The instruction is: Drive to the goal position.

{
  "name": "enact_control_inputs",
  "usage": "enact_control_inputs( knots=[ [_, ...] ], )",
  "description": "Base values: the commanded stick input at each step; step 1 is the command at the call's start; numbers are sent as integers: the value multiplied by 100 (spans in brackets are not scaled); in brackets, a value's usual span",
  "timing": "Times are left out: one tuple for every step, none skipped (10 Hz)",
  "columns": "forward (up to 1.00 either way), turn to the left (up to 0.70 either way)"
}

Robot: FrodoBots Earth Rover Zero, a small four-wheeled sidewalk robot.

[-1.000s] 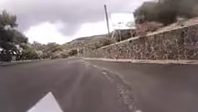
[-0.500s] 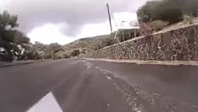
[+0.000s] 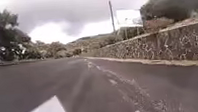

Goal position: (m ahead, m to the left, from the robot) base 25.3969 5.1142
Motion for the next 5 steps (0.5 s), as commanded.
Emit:
enact_control_inputs(
  knots=[
    [100, 0],
    [100, 0],
    [100, 0],
    [100, 0],
    [100, 0]
  ],
)
